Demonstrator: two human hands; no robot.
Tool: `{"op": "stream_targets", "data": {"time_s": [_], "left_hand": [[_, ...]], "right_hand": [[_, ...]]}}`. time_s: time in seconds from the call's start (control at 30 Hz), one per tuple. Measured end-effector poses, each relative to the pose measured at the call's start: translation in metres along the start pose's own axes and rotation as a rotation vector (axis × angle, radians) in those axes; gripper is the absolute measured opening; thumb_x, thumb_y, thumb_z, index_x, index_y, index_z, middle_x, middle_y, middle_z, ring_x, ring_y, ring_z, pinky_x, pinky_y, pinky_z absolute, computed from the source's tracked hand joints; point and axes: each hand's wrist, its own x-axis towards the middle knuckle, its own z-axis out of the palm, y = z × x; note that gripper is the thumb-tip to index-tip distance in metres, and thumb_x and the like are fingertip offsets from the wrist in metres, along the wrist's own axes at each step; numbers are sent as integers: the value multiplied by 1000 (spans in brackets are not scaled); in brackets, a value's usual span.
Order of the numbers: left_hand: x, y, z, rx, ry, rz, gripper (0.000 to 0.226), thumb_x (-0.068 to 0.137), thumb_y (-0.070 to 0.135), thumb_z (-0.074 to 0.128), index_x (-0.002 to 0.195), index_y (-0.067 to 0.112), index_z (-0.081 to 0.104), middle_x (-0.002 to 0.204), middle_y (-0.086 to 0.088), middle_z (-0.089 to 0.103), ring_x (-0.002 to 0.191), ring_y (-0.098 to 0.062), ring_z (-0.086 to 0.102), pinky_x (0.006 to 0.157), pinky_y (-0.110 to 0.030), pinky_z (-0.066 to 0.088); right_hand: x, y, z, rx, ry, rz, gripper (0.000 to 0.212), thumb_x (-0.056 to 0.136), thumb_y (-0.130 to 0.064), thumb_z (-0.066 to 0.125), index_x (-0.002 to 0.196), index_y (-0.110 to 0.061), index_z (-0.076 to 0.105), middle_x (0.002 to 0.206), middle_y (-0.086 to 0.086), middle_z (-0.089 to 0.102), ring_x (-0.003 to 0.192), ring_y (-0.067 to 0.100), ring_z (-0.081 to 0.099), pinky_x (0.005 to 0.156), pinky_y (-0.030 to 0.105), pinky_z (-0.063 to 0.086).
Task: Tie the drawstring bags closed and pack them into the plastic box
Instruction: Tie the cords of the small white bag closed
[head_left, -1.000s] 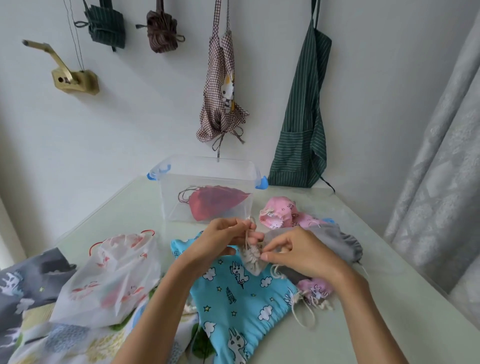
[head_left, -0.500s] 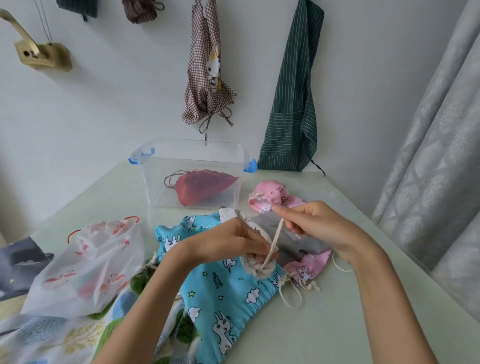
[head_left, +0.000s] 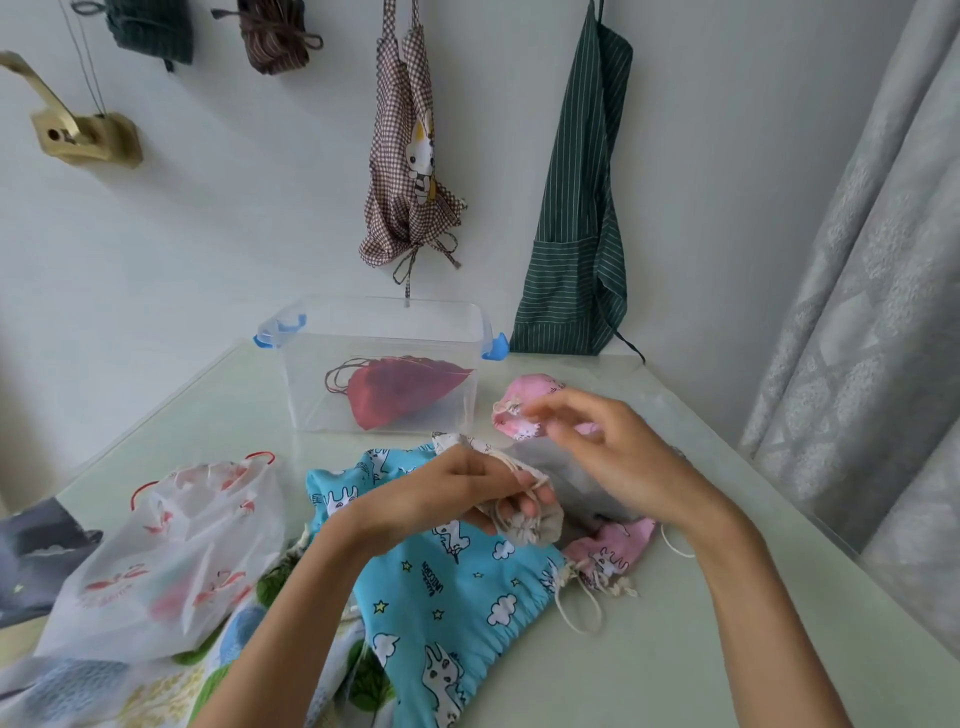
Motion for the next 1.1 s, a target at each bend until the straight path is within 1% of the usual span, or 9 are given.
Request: {"op": "stream_targets", "data": {"time_s": [0.13, 0.4, 0.53, 0.7, 0.77, 0.87, 0.93, 1.03, 1.1], "left_hand": [[-4, 2, -7, -40, 24, 9, 30, 96, 26, 49, 79, 18, 73, 81, 5, 70, 76, -4, 60, 70, -15, 50], [-3, -3, -13, -102, 33, -16, 27, 94, 28, 53, 94, 12, 75, 77, 5, 66, 73, -5, 58, 73, -19, 52], [-4, -7, -19, -209, 54, -30, 29, 80, 36, 64, 88, 12, 77, 77, 0, 66, 75, -5, 62, 70, -15, 52], [0, -9, -20, -370, 161, -21, 35, 64, 32, 78, 90, 9, 77, 77, 0, 72, 67, -3, 65, 64, -10, 53], [0, -8, -20, -394, 216, -19, 34, 55, 31, 81, 85, 13, 79, 78, 0, 74, 67, -2, 67, 62, -10, 53], [1, -11, -21, -403, 278, -12, 24, 53, 23, 82, 76, 14, 79, 78, 1, 74, 63, -2, 65, 58, -11, 52], [2, -11, -21, -385, 290, 13, 8, 67, 8, 75, 71, 14, 79, 79, 3, 75, 64, -1, 65, 58, -10, 51], [3, -11, -20, -316, 335, 58, 19, 74, 1, 70, 70, 17, 78, 79, 0, 75, 69, -4, 67, 63, -13, 53], [2, -8, -20, -244, 368, 128, 17, 72, 2, 73, 71, 18, 78, 78, -4, 75, 71, -7, 67, 66, -16, 54]], "right_hand": [[-7, 11, -6, -155, -203, 33, 35, 88, -14, 61, 107, -43, 64, 122, -24, 57, 107, -20, 43, 85, 5, 33], [-3, 14, -1, -89, -9, 41, 7, 85, -30, 67, 89, -30, 73, 94, -19, 69, 99, -7, 57, 85, 18, 38], [-14, 6, -17, 42, -121, 28, 10, 79, -30, 73, 88, -28, 76, 70, -25, 70, 60, -14, 58, 57, 2, 38], [-17, -8, -17, 98, -255, 25, 16, 72, -34, 78, 86, -28, 77, 68, -8, 72, 60, -2, 61, 56, 9, 43], [-16, -13, -13, 25, -300, 10, 22, 71, -46, 75, 87, -31, 77, 73, -10, 73, 64, 2, 62, 61, 14, 47], [-13, -12, -8, -4, -171, 24, 40, 77, -61, 56, 78, -25, 75, 54, -15, 59, 49, 6, 46, 54, 16, 37], [-10, -8, -7, -27, -39, 32, 33, 86, -53, 46, 81, -30, 69, 69, -20, 63, 62, -1, 55, 64, 11, 38], [-4, -4, 4, -26, -116, 33, 22, 96, -32, 46, 112, -39, 60, 111, -16, 59, 94, -8, 55, 75, 1, 39], [-1, -1, 13, -3, -154, 41, 24, 93, -31, 53, 115, -36, 60, 112, -9, 57, 88, -4, 59, 76, 8, 45]]}}
